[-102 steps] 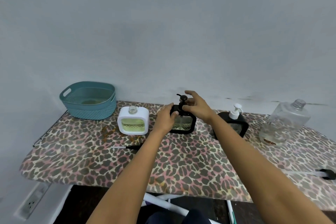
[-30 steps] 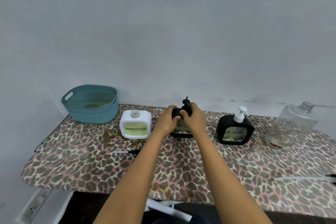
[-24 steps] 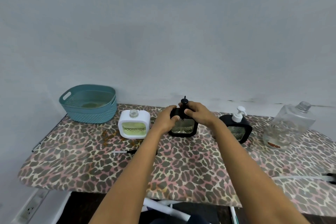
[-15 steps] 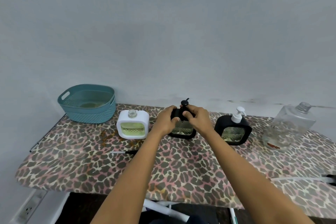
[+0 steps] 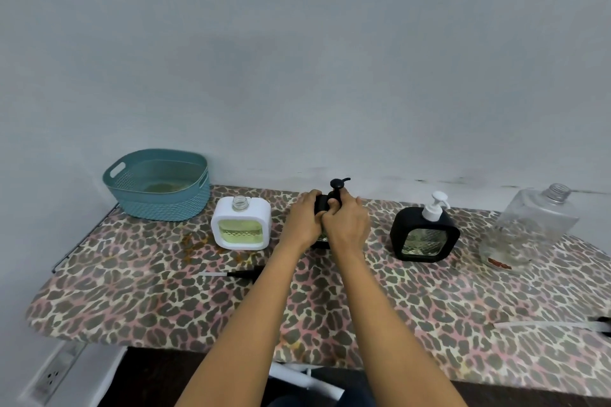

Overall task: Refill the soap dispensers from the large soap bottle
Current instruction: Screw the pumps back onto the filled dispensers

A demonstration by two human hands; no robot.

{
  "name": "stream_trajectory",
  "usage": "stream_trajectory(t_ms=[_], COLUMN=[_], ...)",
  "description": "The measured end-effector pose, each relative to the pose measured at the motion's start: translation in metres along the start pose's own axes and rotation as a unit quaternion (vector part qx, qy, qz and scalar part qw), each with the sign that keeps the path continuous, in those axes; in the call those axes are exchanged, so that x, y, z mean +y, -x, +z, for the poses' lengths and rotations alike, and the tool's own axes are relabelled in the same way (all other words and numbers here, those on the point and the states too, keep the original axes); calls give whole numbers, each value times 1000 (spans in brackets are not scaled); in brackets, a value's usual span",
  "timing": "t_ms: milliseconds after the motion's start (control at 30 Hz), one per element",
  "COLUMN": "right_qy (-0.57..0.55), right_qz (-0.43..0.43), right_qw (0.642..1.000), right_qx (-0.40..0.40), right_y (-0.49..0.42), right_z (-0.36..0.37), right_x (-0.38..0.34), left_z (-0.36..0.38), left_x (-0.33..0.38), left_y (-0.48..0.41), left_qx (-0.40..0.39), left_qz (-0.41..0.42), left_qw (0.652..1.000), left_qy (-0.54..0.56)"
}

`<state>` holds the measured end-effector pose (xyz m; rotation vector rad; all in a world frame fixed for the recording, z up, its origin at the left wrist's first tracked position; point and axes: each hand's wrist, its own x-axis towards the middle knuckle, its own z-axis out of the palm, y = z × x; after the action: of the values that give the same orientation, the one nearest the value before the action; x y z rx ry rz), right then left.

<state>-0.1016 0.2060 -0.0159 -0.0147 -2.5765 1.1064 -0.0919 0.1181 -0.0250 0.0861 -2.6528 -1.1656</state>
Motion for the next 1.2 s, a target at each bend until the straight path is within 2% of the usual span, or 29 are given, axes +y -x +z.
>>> stream_trajectory(t_ms=[167, 300, 367, 433, 500, 533, 600, 700, 800, 900, 1000, 1200], right_qy=[-26, -148, -197, -192, -166, -154, -137, -70, 2, 41, 22, -17], right_qz=[-17, -35, -16, -8, -56, -100, -177, -212, -224, -217, -190, -207], right_qw=[999, 987, 980, 978, 977, 978, 974, 940, 905, 890, 896, 896], right_qx=[-33, -57, -1, 80, 119, 103, -19, -258, -362, -399, -399, -392], right_y=[-4, -4, 9, 30, 50, 59, 71, 80, 84, 86, 85, 58], right_z=[-3, -16, -19, -17, -9, -4, 7, 19, 29, 36, 36, -14], right_x=[8, 19, 21, 20, 18, 17, 16, 11, 4, -4, -8, -30], left_z=[-5, -12, -20, -35, -53, -62, -80, -102, -115, -120, -119, -128], left_x=[1, 6, 9, 10, 7, 4, -4, -22, -48, -67, -80, -86], left_y=[0, 3, 8, 14, 19, 23, 31, 43, 50, 52, 55, 53], left_qx=[-25, -51, -26, 32, 89, 116, 173, 237, 227, 176, 119, 102], left_qz=[-10, -24, -24, -19, 1, 10, 20, 3, -54, -105, -123, -120], left_qw=[1000, 998, 999, 999, 995, 992, 984, 972, 972, 978, 985, 985], left_qy=[4, 10, 10, 26, 41, 43, 28, -12, 16, 24, 14, 70])
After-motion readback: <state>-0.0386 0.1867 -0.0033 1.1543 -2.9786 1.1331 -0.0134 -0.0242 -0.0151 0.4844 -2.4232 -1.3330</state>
